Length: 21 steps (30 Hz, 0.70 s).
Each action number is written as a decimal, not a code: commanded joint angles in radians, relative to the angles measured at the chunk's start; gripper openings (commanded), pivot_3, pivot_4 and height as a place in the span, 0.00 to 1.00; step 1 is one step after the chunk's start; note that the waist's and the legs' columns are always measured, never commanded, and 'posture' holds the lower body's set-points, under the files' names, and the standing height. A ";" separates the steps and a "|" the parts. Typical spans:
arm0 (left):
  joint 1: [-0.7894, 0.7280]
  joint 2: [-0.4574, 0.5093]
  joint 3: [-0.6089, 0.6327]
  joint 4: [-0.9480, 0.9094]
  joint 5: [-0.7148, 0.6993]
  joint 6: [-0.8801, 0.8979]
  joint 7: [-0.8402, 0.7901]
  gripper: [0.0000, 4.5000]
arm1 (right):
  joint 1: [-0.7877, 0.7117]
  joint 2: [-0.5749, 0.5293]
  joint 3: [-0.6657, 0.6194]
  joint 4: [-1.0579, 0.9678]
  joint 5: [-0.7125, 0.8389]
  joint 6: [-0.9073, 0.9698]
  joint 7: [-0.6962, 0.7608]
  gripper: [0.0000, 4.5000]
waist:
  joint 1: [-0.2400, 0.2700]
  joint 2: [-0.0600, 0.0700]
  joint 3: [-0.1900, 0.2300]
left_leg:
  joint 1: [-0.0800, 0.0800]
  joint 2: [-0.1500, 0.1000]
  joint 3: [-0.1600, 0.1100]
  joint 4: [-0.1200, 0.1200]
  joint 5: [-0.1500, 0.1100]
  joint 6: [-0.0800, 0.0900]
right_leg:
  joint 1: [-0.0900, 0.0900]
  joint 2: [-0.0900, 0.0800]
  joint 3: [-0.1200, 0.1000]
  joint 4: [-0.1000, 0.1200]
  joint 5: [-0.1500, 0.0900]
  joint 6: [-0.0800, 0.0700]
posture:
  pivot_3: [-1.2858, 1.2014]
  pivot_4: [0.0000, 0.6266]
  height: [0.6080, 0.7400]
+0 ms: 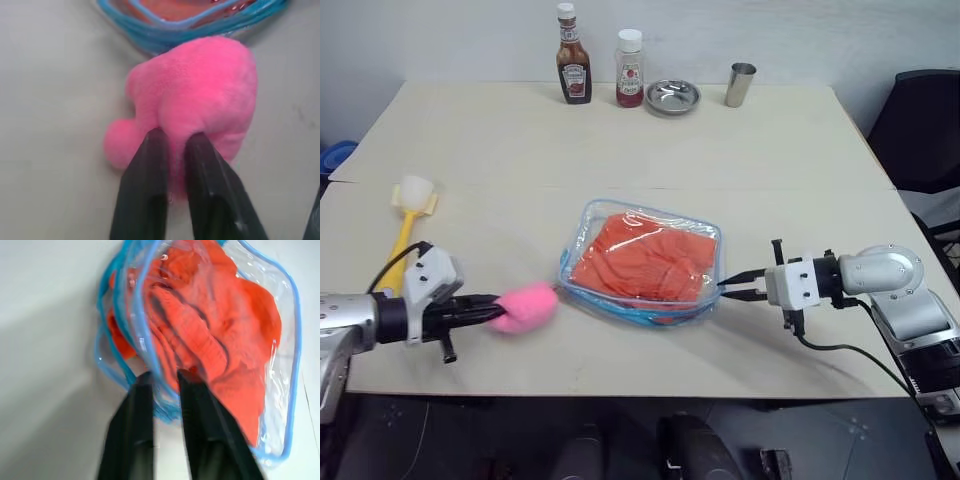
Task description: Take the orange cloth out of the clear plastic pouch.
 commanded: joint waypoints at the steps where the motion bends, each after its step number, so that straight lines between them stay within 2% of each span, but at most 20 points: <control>1: 0.002 0.009 0.027 -0.039 -0.035 0.026 0.008 0.37 | 0.039 -0.019 -0.073 -0.084 0.052 0.079 -0.025 0.43 | 0.000 0.000 0.000 | 0.000 0.000 0.000 0.000 0.000 0.000 | 0.000 0.000 0.000 0.000 0.000 0.000 | 0.52 0.24 1.00; 6: -0.020 0.024 0.111 -0.016 -0.151 0.180 0.018 0.73 | 0.129 -0.048 -0.157 -0.220 0.135 0.244 -0.044 0.83 | 0.000 0.000 0.000 | 0.000 0.000 0.000 0.000 0.000 0.000 | 0.000 0.000 0.000 0.000 0.000 0.000 | 0.52 0.24 1.00; 7: -0.026 0.039 0.142 -0.016 -0.182 0.213 0.008 0.78 | 0.140 -0.054 -0.178 -0.240 0.150 0.283 -0.056 0.89 | 0.000 0.000 0.000 | 0.000 0.000 0.000 0.000 0.000 0.000 | 0.000 0.000 0.000 0.000 0.000 0.000 | 0.52 0.24 1.00; 8: -0.030 0.062 0.179 -0.019 -0.211 0.240 -0.014 0.78 | 0.153 -0.064 -0.205 -0.265 0.175 0.328 -0.066 0.96 | 0.000 0.000 0.000 | 0.000 0.000 0.000 0.000 0.000 0.000 | 0.000 0.000 0.000 0.000 0.000 0.000 | 0.52 0.24 1.00; 10: -0.051 0.124 0.245 -0.014 -0.276 0.290 -0.074 0.78 | 0.181 -0.085 -0.259 -0.319 0.238 0.434 -0.080 0.96 | 0.000 -0.001 0.000 | 0.000 0.000 -0.001 0.000 0.000 0.000 | 0.000 0.000 0.000 0.000 0.000 0.000 | 0.52 0.24 1.00; 12: -0.129 0.181 0.241 -0.007 -0.338 0.318 -0.114 0.78 | 0.209 -0.106 -0.307 -0.385 0.327 0.553 -0.085 0.96 | 0.001 -0.001 0.000 | 0.000 0.000 -0.001 0.000 0.000 0.000 | 0.000 0.000 -0.001 0.000 0.000 0.000 | 0.52 0.24 1.00; 14: -0.257 0.202 0.163 -0.006 -0.362 0.324 -0.099 0.78 | 0.233 -0.123 -0.341 -0.448 0.411 0.661 -0.090 0.96 | 0.008 0.000 0.001 | 0.000 0.000 -0.002 0.000 0.000 0.000 | 0.001 -0.001 -0.001 -0.001 0.000 0.000 | 0.52 0.24 1.00; 18: -0.544 0.114 -0.187 -0.029 -0.158 0.148 -0.040 0.78 | 0.298 -0.171 -0.396 -0.592 0.619 0.875 -0.084 0.96 | 0.027 0.002 0.001 | 0.002 -0.002 -0.003 0.000 0.000 -0.001 | 0.006 -0.001 -0.003 -0.003 0.000 0.000 | 0.52 0.24 1.00; 20: -0.577 0.087 -0.334 -0.029 -0.006 -0.037 -0.081 0.78 | 0.312 -0.177 -0.415 -0.637 0.687 0.936 -0.101 0.96 | 0.027 0.002 0.001 | 0.002 -0.002 -0.003 0.000 0.000 -0.001 | 0.006 -0.001 -0.002 -0.003 0.000 0.000 | 0.52 0.24 1.00; 21: -0.575 0.082 -0.413 -0.006 0.115 -0.215 -0.105 0.78 | 0.316 -0.172 -0.421 -0.656 0.703 0.953 -0.118 0.96 | 0.022 0.002 0.001 | 0.001 -0.002 -0.003 0.000 0.000 -0.001 | 0.006 0.000 -0.002 -0.004 0.000 0.000 | 0.52 0.24 1.00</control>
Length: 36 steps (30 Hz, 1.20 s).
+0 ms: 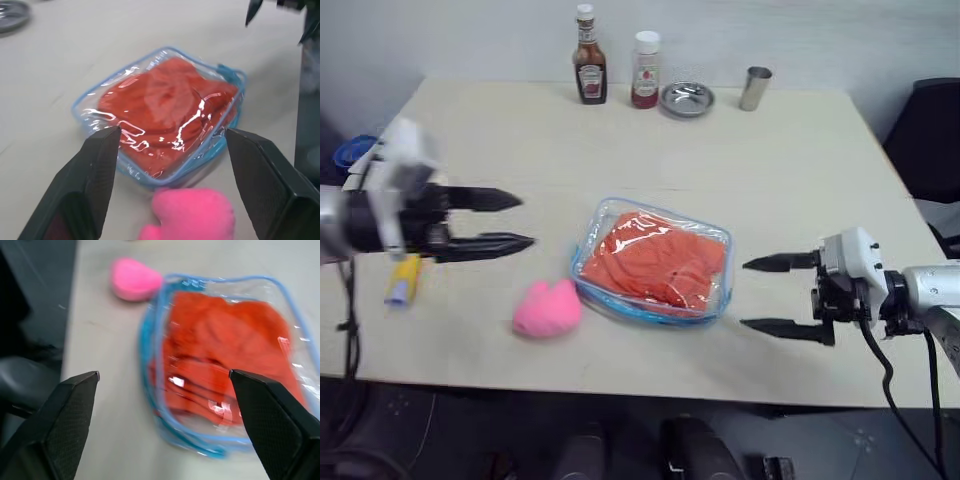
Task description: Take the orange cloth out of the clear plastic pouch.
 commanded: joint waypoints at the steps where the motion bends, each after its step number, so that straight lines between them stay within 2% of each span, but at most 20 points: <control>1: -0.007 -0.020 -0.220 0.041 0.294 -0.421 -0.073 0.78 | 0.009 -0.008 -0.058 -0.085 0.099 0.081 -0.045 0.96 | -0.011 0.000 0.000 | 0.000 0.001 0.001 0.000 0.000 -0.001 | -0.001 0.001 0.002 0.000 0.000 0.000 | 0.52 0.24 1.00; 3: -0.032 -0.074 -0.287 0.121 0.368 -0.562 -0.084 0.78 | 0.015 0.005 -0.061 -0.105 0.104 0.097 -0.076 0.96 | -0.018 0.000 0.000 | 0.000 0.001 0.002 -0.001 0.001 -0.002 | -0.002 0.002 0.002 0.000 0.000 0.000 | 0.52 0.24 1.00; 5: -0.059 -0.140 -0.325 0.169 0.371 -0.604 -0.107 0.78 | 0.030 0.017 -0.061 -0.121 0.099 0.105 -0.109 0.96 | -0.018 -0.001 0.000 | -0.002 0.001 0.002 0.000 0.001 -0.001 | -0.005 0.002 0.003 0.001 0.000 0.000 | 0.52 0.24 1.00; 9: -0.096 -0.202 -0.386 0.275 0.477 -0.765 -0.117 0.78 | 0.050 0.034 -0.050 -0.141 0.079 0.112 -0.163 0.96 | -0.019 -0.001 0.001 | -0.003 0.001 0.002 0.001 0.000 0.000 | -0.005 0.002 0.002 0.002 0.000 0.000 | 0.52 0.24 1.00; 12: -0.117 -0.235 -0.399 0.320 0.516 -0.809 -0.110 0.78 | 0.055 0.041 -0.054 -0.152 0.088 0.117 -0.183 0.96 | -0.018 -0.001 0.001 | -0.003 0.001 0.002 0.001 0.000 0.000 | -0.005 0.002 0.002 0.002 0.000 0.000 | 0.52 0.24 1.00; 22: -0.101 -0.252 -0.397 0.333 0.525 -0.842 -0.151 0.08 | 0.040 0.052 -0.050 -0.143 0.088 0.123 -0.218 0.98 | -0.018 -0.001 0.001 | -0.003 0.001 0.002 0.001 0.000 0.000 | -0.005 0.002 0.002 0.002 0.000 0.000 | 0.52 0.24 1.00; 23: -0.097 -0.255 -0.392 0.329 0.521 -0.829 -0.146 0.00 | 0.036 0.053 -0.047 -0.141 0.085 0.122 -0.219 0.98 | -0.018 -0.001 0.001 | -0.003 0.001 0.002 0.001 0.000 0.000 | -0.005 0.002 0.002 0.002 0.000 0.000 | 0.52 0.24 1.00; 25: -0.091 -0.261 -0.381 0.320 0.508 -0.796 -0.137 0.00 | 0.029 0.054 -0.042 -0.139 0.082 0.121 -0.221 0.98 | -0.018 -0.001 0.001 | -0.003 0.001 0.002 0.002 0.000 0.000 | -0.005 0.002 0.002 0.002 0.000 0.000 | 0.52 0.24 1.00; 28: -0.090 -0.324 -0.317 0.250 0.368 -0.534 -0.093 0.00 | 0.021 0.058 -0.016 -0.142 0.051 0.110 -0.226 0.98 | -0.017 -0.001 0.001 | -0.003 0.001 0.001 0.002 0.000 0.000 | -0.005 0.002 0.002 0.003 0.000 0.000 | 0.52 0.24 1.00; 31: -0.140 -0.441 -0.220 0.189 0.242 -0.253 0.056 0.00 | 0.027 0.088 0.063 -0.168 -0.001 0.112 -0.266 0.98 | -0.007 -0.001 0.001 | -0.004 0.001 0.001 0.003 0.000 0.001 | -0.005 0.002 0.002 0.003 0.000 0.000 | 0.52 0.24 1.00; 34: -0.132 -0.504 -0.199 0.108 0.223 -0.146 0.153 0.00 | 0.046 0.133 0.145 -0.175 -0.090 0.059 -0.281 0.98 | 0.000 -0.002 0.000 | -0.005 0.001 0.000 0.004 0.000 0.000 | -0.005 0.002 0.001 0.003 0.000 0.000 | 0.52 0.24 1.00; 36: -0.097 -0.527 -0.215 0.037 0.231 -0.112 0.198 0.00 | 0.007 0.201 0.209 -0.131 -0.181 0.037 -0.363 0.89 | -0.001 -0.002 0.000 | -0.005 0.001 0.001 0.004 0.001 -0.002 | -0.005 0.002 0.002 0.003 0.000 0.000 | 0.52 0.24 1.00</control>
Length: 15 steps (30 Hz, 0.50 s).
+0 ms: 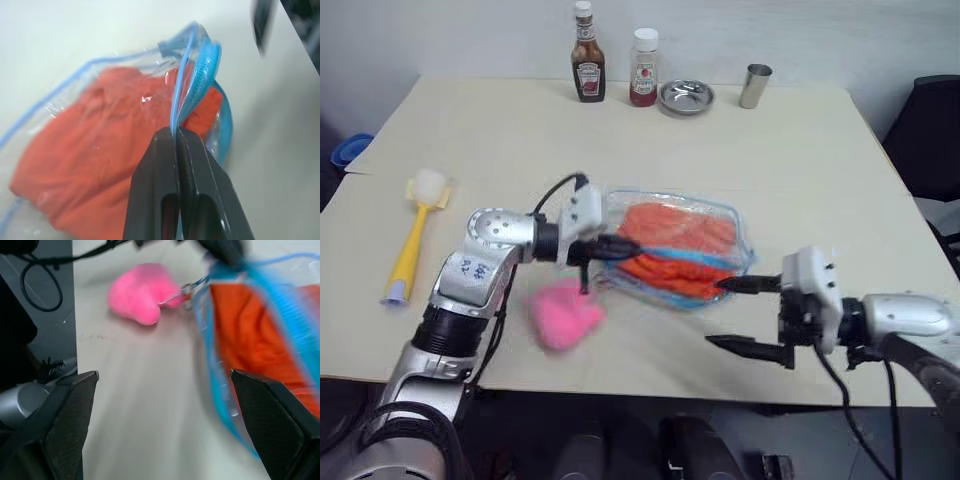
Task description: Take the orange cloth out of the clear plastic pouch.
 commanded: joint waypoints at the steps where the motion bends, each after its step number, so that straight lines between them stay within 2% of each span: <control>1: 0.046 -0.030 -0.005 -0.137 -0.016 0.061 0.082 0.00 | -0.060 0.093 0.086 0.035 -0.151 -0.068 -0.113 0.85 | -0.007 0.000 0.000 | 0.000 0.000 0.000 0.000 0.000 -0.001 | 0.000 0.000 0.000 0.000 0.000 0.000 | 0.52 0.24 1.00; 5: 0.105 -0.024 -0.040 -0.194 0.012 0.053 0.104 0.00 | -0.159 0.194 0.165 0.103 -0.301 -0.116 -0.204 0.54 | -0.014 0.000 0.000 | 0.001 0.000 0.001 0.000 0.002 -0.003 | -0.001 0.001 0.001 0.003 0.000 0.000 | 0.52 0.24 1.00; 8: 0.122 -0.018 -0.055 -0.198 0.021 0.039 0.106 0.00 | -0.199 0.219 0.209 0.140 -0.380 -0.145 -0.213 0.54 | -0.013 0.000 0.000 | 0.002 0.000 0.001 -0.001 0.002 -0.004 | -0.002 0.001 0.001 0.004 0.000 0.000 | 0.52 0.24 1.00; 11: 0.114 -0.022 -0.060 -0.175 0.031 0.022 0.109 0.00 | -0.200 0.126 0.326 0.203 -0.600 -0.308 -0.159 0.54 | -0.007 0.000 0.000 | 0.001 0.000 0.001 -0.001 0.002 -0.004 | -0.002 0.000 0.001 0.003 0.000 0.000 | 0.52 0.24 1.00; 15: 0.102 -0.033 -0.063 -0.168 0.030 0.022 0.116 0.00 | -0.192 0.112 0.350 0.270 -0.706 -0.412 -0.164 0.54 | -0.001 0.000 0.000 | 0.001 -0.001 0.001 -0.001 0.002 -0.004 | -0.001 0.000 0.001 0.002 0.000 0.000 | 0.52 0.24 1.00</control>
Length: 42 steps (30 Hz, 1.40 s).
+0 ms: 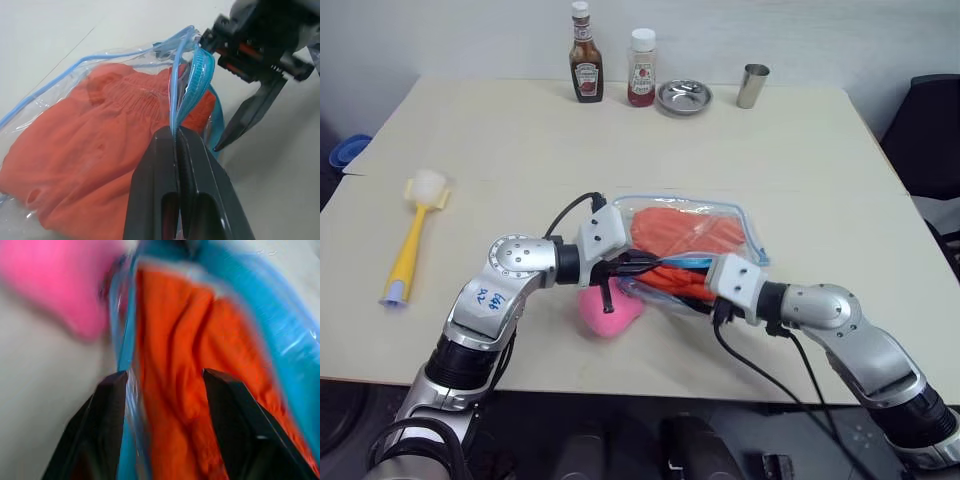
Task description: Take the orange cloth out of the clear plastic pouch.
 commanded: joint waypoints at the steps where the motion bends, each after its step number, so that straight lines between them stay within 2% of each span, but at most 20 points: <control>1: -0.023 -0.010 -0.002 -0.012 0.000 -0.016 0.010 0.00 | 0.001 0.001 0.002 0.033 -0.100 -0.101 -0.017 0.54 | 0.000 0.000 0.000 | 0.000 0.000 0.000 0.000 0.000 0.000 | 0.000 0.000 0.000 0.000 0.000 0.000 | 0.52 0.24 1.00; 10: -0.030 -0.029 -0.010 -0.024 -0.008 -0.006 0.022 0.00 | -0.048 0.032 0.089 0.158 -0.371 -0.273 -0.052 0.54 | -0.003 0.000 0.000 | 0.000 0.000 0.000 0.000 0.000 0.000 | 0.000 0.001 0.000 0.001 0.000 0.000 | 0.52 0.24 1.00; 16: -0.053 -0.045 -0.010 -0.009 -0.013 -0.001 0.026 0.00 | -0.130 0.095 0.147 0.276 -0.550 -0.371 -0.113 0.54 | -0.005 0.000 0.000 | 0.001 0.000 0.001 0.000 0.000 -0.001 | 0.000 0.001 0.000 0.002 0.000 0.000 | 0.52 0.24 1.00; 23: -0.062 -0.051 -0.011 -0.001 -0.014 -0.002 0.028 0.00 | -0.204 0.183 0.172 0.465 -0.630 -0.413 -0.154 0.54 | -0.021 -0.001 -0.001 | 0.004 0.000 0.002 0.000 0.001 -0.001 | 0.001 0.001 0.001 0.005 0.000 0.000 | 0.52 0.24 1.00; 26: -0.065 -0.050 -0.006 0.005 -0.013 -0.003 0.028 0.00 | -0.214 0.196 0.170 0.506 -0.629 -0.434 -0.141 0.41 | -0.025 -0.001 -0.001 | 0.004 0.000 0.002 0.000 0.001 -0.002 | 0.001 0.001 0.001 0.005 0.000 0.000 | 0.52 0.24 1.00; 31: -0.063 -0.047 -0.001 0.014 -0.011 -0.004 0.034 0.00 | -0.196 0.183 0.148 0.496 -0.606 -0.455 -0.109 0.01 | -0.025 -0.002 -0.001 | 0.004 0.000 0.002 0.000 0.001 -0.002 | 0.001 0.000 0.001 0.005 0.000 0.000 | 0.52 0.24 1.00; 36: -0.060 -0.065 0.012 0.048 0.000 0.002 0.079 0.00 | -0.138 0.148 0.109 0.427 -0.561 -0.444 -0.055 0.00 | -0.019 -0.002 -0.001 | 0.004 0.000 0.001 0.000 0.001 -0.002 | 0.001 0.000 0.001 0.005 0.000 0.000 | 0.52 0.24 1.00; 42: -0.149 -0.228 0.015 0.182 0.041 0.010 0.254 0.00 | -0.056 0.081 0.086 0.271 -0.519 -0.522 0.022 0.00 | 0.001 -0.003 -0.002 | 0.003 -0.001 0.001 0.001 0.001 -0.001 | 0.002 0.000 0.001 0.004 0.000 0.000 | 0.52 0.24 1.00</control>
